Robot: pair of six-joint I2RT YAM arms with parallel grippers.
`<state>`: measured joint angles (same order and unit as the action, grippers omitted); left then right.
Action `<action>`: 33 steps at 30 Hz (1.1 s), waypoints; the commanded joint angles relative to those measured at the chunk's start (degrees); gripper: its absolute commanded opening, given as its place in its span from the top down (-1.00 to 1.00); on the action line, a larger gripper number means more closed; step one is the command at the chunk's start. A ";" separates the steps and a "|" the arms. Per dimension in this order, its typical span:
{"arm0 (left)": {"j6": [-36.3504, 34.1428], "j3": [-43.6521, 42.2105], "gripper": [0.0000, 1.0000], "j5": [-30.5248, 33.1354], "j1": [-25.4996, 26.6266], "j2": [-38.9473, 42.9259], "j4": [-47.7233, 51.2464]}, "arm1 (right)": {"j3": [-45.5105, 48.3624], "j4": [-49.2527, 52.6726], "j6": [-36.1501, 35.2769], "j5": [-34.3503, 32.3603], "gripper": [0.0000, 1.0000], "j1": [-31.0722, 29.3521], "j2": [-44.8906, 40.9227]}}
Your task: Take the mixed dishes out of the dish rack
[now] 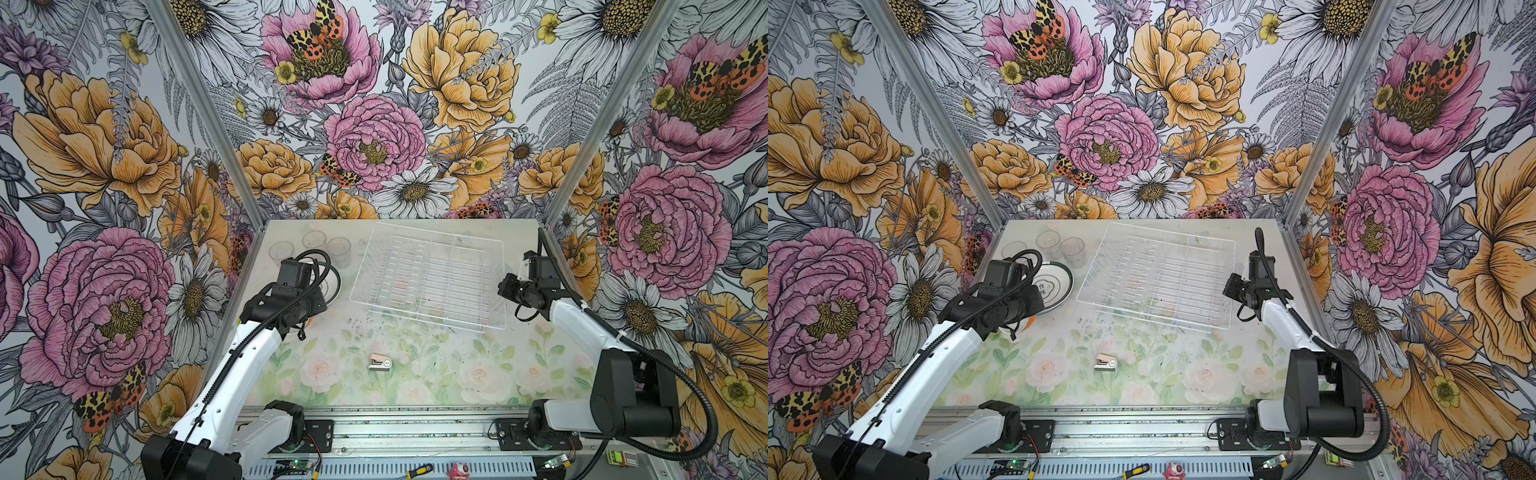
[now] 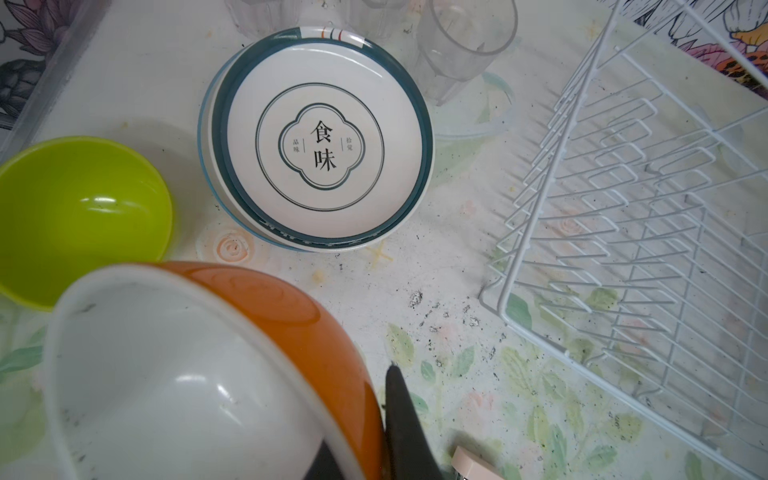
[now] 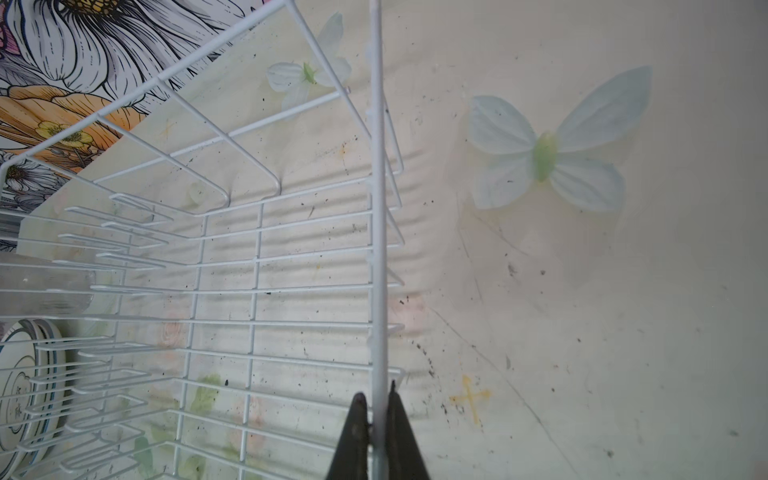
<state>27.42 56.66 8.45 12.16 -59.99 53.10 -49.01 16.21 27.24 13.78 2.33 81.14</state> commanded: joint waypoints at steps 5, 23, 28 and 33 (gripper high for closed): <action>-3.06 0.90 1.00 0.73 -5.16 0.28 -0.50 | -9.30 -0.20 -1.13 2.63 1.00 -0.76 9.93; -7.94 1.96 1.00 -2.24 -15.79 -3.88 -0.51 | -16.46 -0.19 -5.51 5.07 0.61 -5.60 14.90; -8.29 2.78 1.00 -2.83 -16.78 -5.75 -0.62 | -14.75 -0.29 -4.04 2.47 -0.42 -4.87 10.83; -8.74 3.54 1.00 -0.54 -17.65 -8.68 -0.90 | -10.58 -0.38 -3.62 -2.11 -0.77 -4.96 1.74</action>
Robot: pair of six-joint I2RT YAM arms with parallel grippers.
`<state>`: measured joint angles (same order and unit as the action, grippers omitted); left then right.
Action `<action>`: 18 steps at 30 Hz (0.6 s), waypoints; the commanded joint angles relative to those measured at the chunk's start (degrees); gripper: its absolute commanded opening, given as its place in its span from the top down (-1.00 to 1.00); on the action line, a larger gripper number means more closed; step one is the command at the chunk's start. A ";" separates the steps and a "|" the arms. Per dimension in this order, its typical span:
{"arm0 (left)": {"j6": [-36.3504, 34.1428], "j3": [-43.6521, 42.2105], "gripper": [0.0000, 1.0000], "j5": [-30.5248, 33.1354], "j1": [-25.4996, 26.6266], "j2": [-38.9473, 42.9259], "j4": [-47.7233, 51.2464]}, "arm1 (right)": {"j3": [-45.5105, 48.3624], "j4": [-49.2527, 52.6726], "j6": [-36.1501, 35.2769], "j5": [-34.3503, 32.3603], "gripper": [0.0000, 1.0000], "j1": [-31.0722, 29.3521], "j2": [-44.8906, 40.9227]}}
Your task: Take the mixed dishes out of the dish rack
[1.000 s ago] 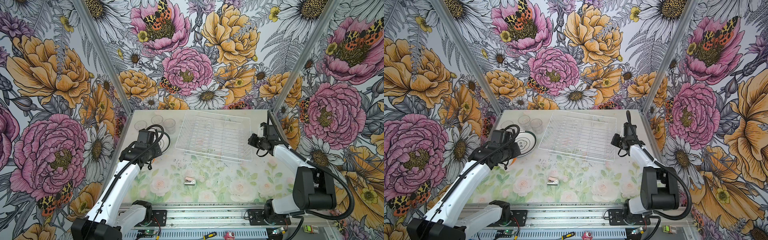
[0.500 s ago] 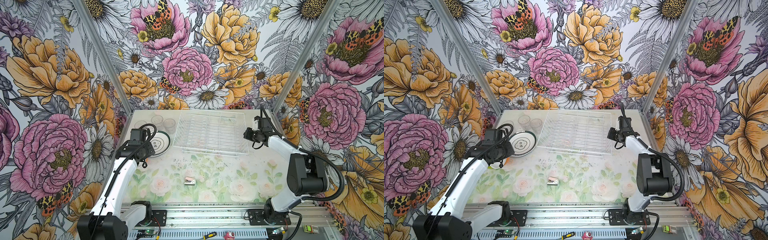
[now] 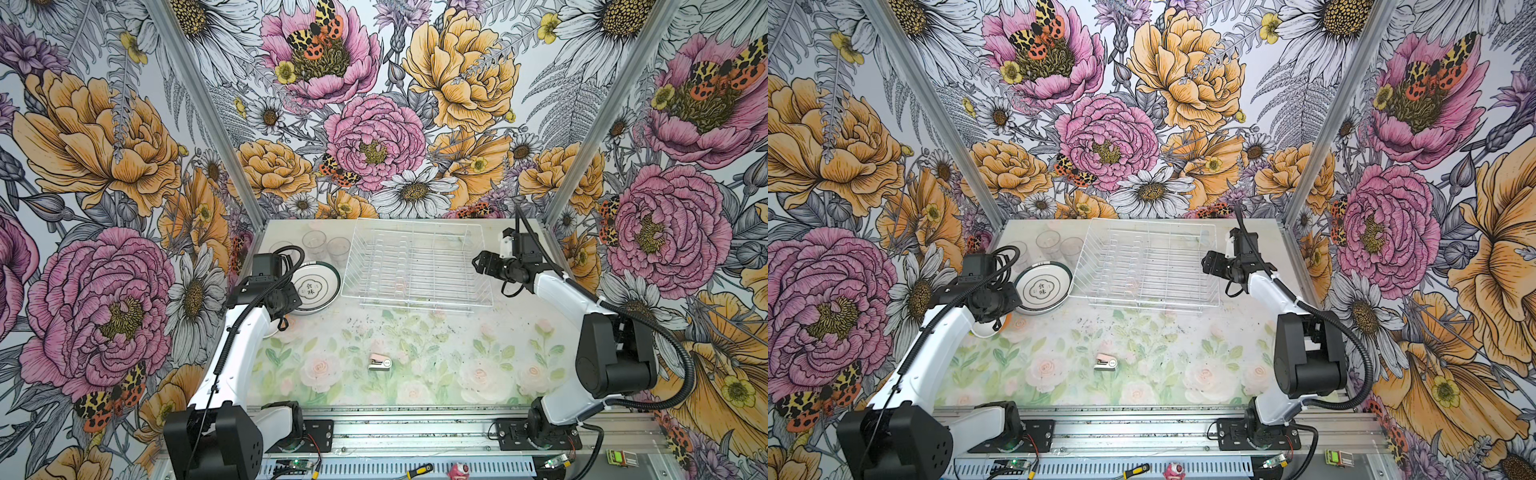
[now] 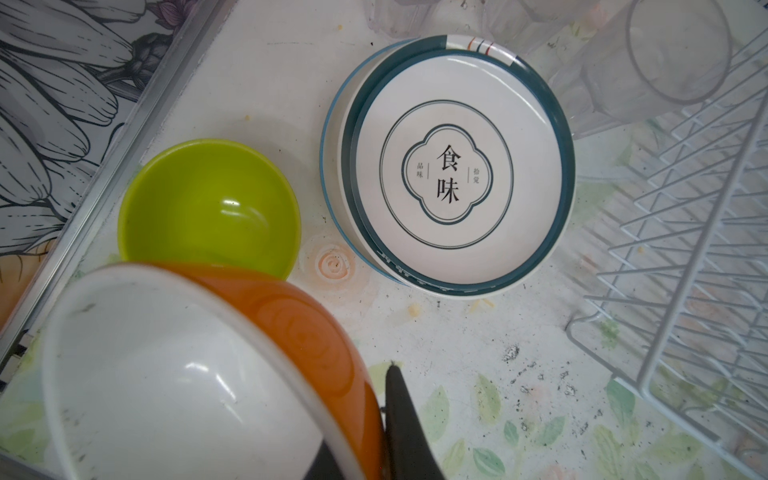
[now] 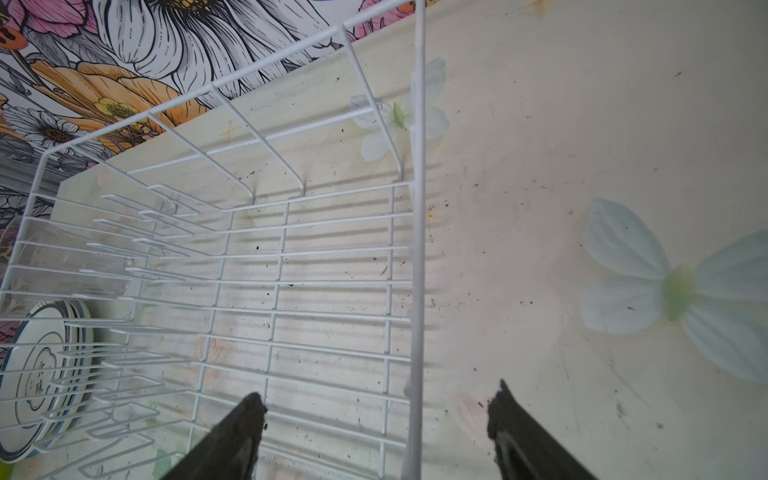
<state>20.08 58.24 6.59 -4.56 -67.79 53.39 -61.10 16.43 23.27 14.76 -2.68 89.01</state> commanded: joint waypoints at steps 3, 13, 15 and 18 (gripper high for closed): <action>-2.23 2.43 1.00 0.54 -2.96 -4.15 -1.07 | 7.86 -3.65 2.68 -6.04 -0.91 -0.60 -14.33; -2.76 5.27 1.00 10.23 -4.14 -9.60 -0.87 | 25.68 -10.96 8.14 -1.07 -0.94 -1.72 -37.05; -3.27 5.76 1.00 12.99 -4.23 -11.56 -0.90 | 27.74 -10.98 8.54 0.05 -0.94 -1.65 -40.20; -4.59 6.96 1.00 13.81 -5.14 -15.21 -0.70 | 30.13 -10.98 9.41 0.92 -0.95 -1.72 -44.30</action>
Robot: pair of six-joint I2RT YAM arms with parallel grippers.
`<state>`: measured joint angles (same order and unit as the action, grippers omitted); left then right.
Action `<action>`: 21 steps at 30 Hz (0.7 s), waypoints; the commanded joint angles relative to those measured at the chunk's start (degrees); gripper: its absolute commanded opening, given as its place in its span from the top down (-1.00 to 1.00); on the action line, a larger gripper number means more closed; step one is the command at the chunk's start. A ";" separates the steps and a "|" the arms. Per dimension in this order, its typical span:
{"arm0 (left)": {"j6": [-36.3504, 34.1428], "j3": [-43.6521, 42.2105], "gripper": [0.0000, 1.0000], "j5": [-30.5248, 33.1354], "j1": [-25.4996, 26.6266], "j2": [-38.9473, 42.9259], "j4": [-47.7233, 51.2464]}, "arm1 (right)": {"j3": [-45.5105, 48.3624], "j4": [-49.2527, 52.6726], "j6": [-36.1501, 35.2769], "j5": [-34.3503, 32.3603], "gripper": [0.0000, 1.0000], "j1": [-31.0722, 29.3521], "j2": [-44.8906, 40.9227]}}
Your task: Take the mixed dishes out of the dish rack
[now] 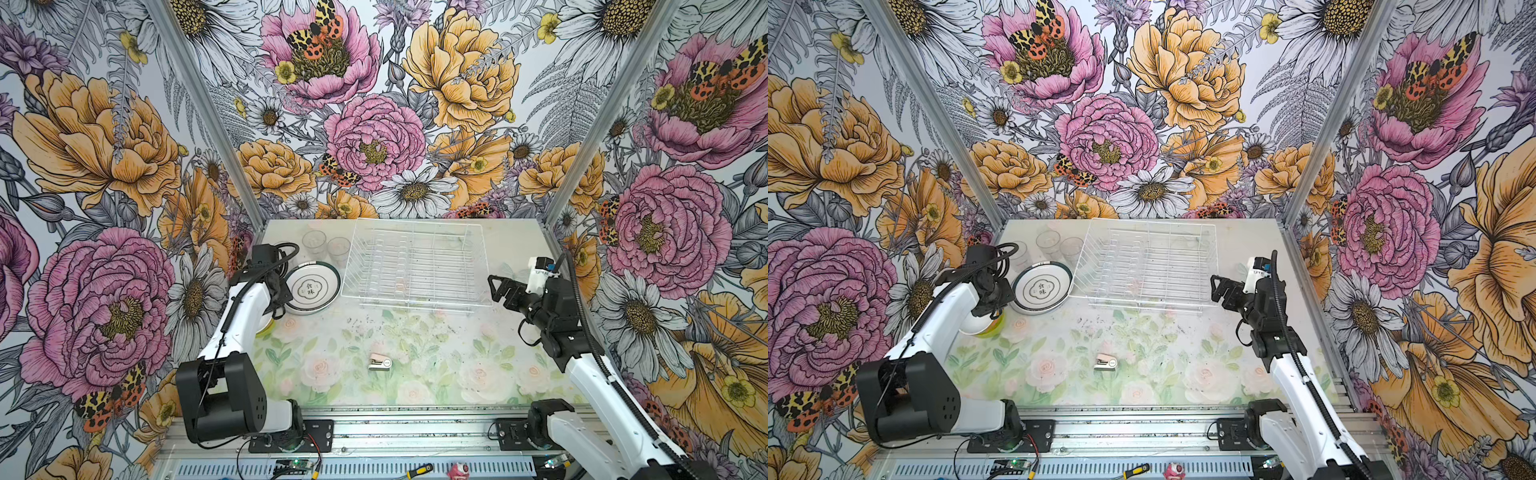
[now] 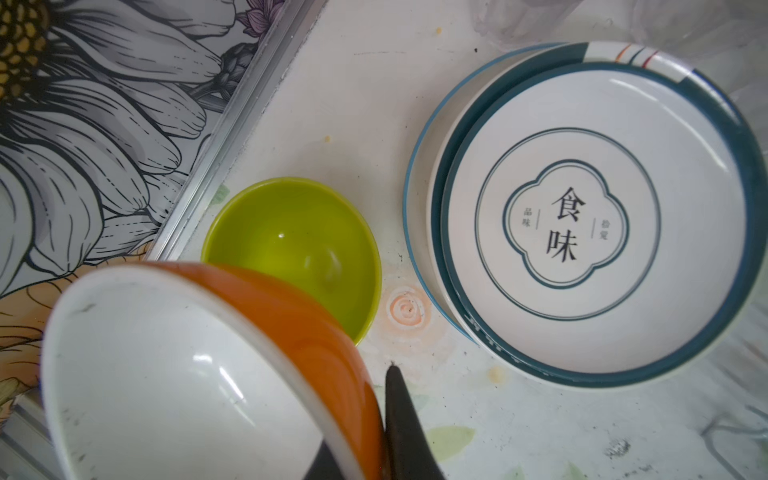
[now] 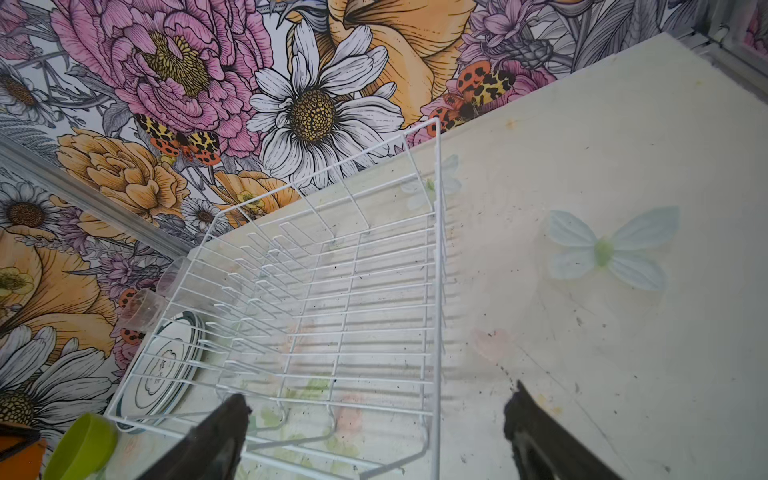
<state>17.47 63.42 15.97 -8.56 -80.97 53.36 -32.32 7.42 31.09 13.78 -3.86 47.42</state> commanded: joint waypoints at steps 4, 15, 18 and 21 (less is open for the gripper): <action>-2.45 2.31 1.00 3.82 -2.58 -5.01 -0.81 | 2.34 -1.97 1.80 3.82 -0.94 -0.62 -5.41; -2.71 4.68 0.93 0.51 -3.75 -9.60 -0.80 | 4.01 -2.02 -0.68 3.98 -0.93 -0.63 -9.22; -2.49 5.12 0.85 -0.23 -3.68 -10.38 -0.73 | 4.01 -2.00 -0.92 3.87 -0.93 -0.58 -7.84; -2.41 4.87 0.71 -0.32 -3.66 -10.61 -0.78 | 3.92 -1.97 -1.29 3.84 -0.93 -0.58 -6.80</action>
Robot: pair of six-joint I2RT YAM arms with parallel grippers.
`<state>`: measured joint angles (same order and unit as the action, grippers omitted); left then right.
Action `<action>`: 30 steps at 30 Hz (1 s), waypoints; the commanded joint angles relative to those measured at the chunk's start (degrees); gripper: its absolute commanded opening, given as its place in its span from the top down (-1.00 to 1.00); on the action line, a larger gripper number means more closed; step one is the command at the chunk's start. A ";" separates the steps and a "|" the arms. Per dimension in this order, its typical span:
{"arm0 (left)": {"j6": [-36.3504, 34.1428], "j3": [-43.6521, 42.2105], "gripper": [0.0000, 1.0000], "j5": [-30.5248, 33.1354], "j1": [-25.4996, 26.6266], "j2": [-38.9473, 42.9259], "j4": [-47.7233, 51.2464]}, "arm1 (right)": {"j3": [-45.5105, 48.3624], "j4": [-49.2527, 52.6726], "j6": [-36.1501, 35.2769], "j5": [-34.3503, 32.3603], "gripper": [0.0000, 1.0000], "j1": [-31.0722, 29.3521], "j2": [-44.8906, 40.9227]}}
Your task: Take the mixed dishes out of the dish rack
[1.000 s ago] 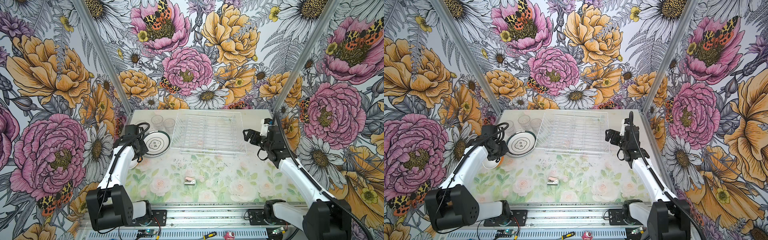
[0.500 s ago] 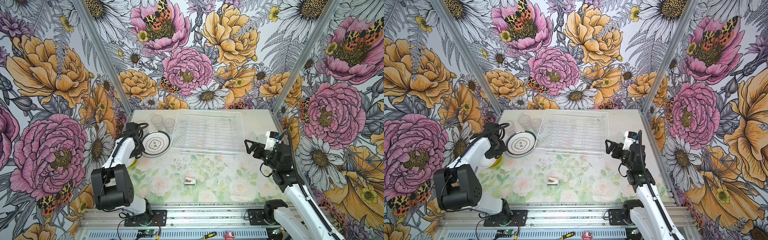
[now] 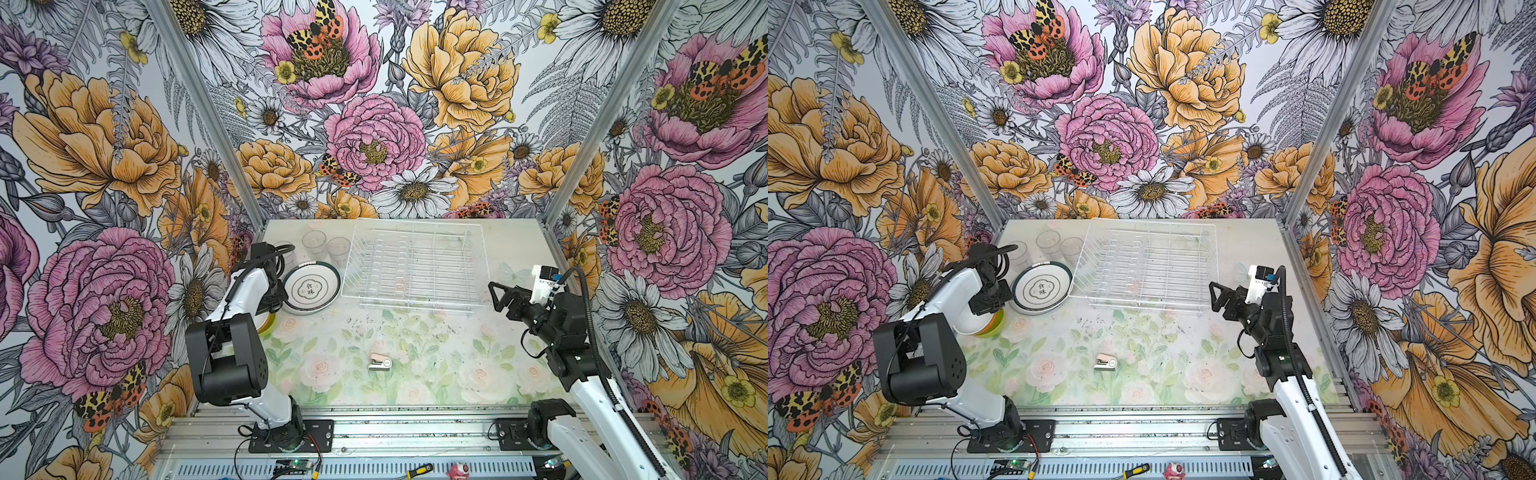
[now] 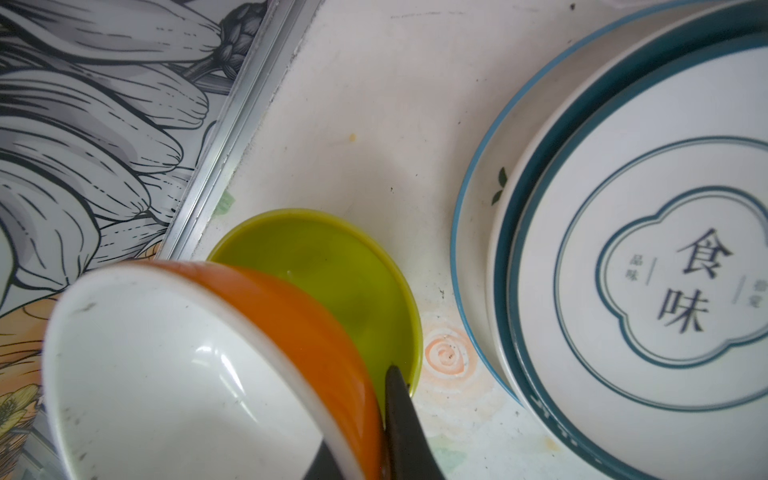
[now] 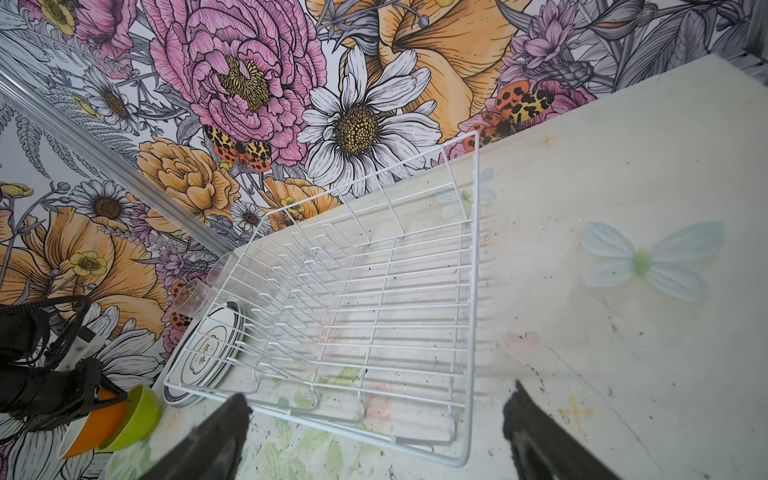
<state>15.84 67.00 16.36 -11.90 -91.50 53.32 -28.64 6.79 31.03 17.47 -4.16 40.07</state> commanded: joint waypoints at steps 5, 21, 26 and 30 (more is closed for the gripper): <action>-0.79 1.12 0.57 -0.19 -0.32 -0.15 -0.61 | 0.43 -1.35 -1.32 -0.25 -0.93 -0.23 1.17; -0.63 1.25 -0.22 -1.07 0.03 4.59 -0.55 | 0.52 -1.27 -0.86 0.02 -0.93 -0.23 1.06; -0.41 1.00 -0.86 -2.06 0.75 9.84 -0.56 | 0.25 -1.26 -0.79 -2.01 -0.93 -0.08 1.28; -0.07 1.41 -0.97 -3.85 2.73 14.66 -0.65 | 1.02 -1.25 -0.96 -6.78 -0.93 -0.03 1.32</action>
<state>15.20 67.16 14.83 -10.72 -79.88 53.36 -28.27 6.79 30.41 14.76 -4.16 41.34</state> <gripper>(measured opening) 0.985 0.965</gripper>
